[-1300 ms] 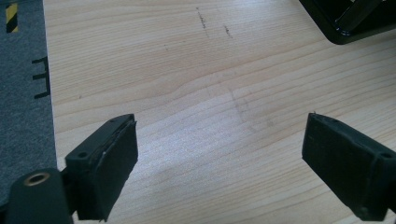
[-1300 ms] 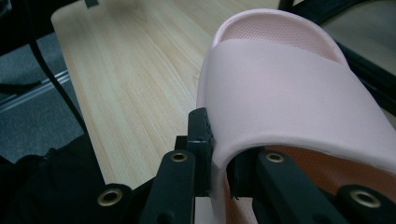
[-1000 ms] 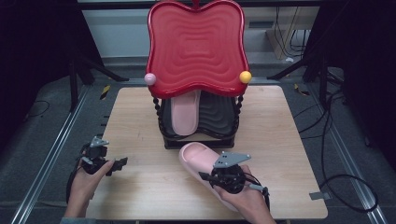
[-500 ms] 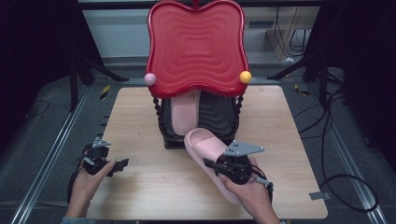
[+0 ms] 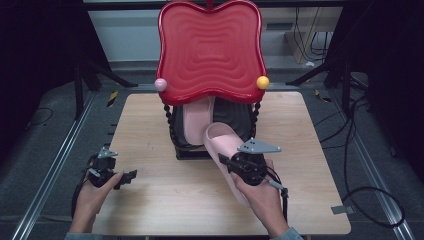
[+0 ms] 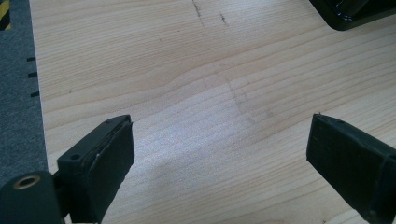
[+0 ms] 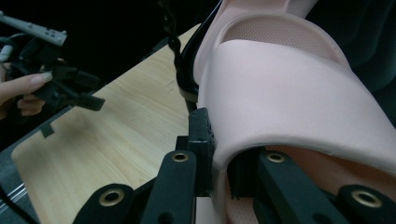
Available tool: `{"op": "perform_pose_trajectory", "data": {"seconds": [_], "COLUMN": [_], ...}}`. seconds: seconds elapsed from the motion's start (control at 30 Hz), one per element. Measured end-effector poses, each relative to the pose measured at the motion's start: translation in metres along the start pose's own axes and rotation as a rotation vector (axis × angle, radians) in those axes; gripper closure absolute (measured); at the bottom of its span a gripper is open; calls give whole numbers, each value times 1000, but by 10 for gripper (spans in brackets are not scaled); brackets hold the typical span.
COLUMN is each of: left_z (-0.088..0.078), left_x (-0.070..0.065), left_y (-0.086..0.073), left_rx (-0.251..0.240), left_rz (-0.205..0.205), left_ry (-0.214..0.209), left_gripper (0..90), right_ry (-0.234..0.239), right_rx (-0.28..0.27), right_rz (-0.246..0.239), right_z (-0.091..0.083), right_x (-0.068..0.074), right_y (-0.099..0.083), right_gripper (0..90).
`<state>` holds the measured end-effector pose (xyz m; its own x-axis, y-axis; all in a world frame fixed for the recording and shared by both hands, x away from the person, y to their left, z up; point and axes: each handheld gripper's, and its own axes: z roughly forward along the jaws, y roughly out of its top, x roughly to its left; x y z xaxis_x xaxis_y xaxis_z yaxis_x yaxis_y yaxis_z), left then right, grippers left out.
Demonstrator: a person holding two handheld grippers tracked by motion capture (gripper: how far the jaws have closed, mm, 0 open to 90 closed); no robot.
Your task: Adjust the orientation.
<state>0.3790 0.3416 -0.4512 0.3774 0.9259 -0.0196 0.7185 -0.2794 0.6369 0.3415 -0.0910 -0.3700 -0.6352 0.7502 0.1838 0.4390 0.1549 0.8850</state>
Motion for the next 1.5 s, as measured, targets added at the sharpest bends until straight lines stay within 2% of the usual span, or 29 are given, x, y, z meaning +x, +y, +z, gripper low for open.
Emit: {"op": "perform_pose_trajectory", "data": {"seconds": [0.13, 0.4, 0.9, 1.07, 1.17, 1.2, 1.5], "left_z": [0, 1, 0, 0, 0, 0, 1], "left_x": [0, -1, 1, 1, 1, 1, 0], "left_y": [0, 0, 0, 0, 0, 0, 0], "left_rx": [2, 6, 1, 3, 3, 3, 1], "left_rz": [3, 4, -1, -1, -1, -2, -1], "left_ry": [-2, -3, -6, -7, -9, -10, -17], "left_gripper": [74, 75, 76, 76, 76, 77, 78], "right_ry": [-37, -83, -187, -239, -253, -271, -318], "right_rx": [-9, -25, -58, -98, -111, -130, -169], "right_rz": [17, 31, 54, 90, 107, 128, 175], "right_z": [4, 11, 25, 42, 47, 53, 70], "right_x": [-3, -8, -10, -13, -15, -17, -23], "right_y": [7, 15, 16, 21, 24, 28, 42], "right_gripper": [817, 817, 817, 816, 816, 816, 816]}}
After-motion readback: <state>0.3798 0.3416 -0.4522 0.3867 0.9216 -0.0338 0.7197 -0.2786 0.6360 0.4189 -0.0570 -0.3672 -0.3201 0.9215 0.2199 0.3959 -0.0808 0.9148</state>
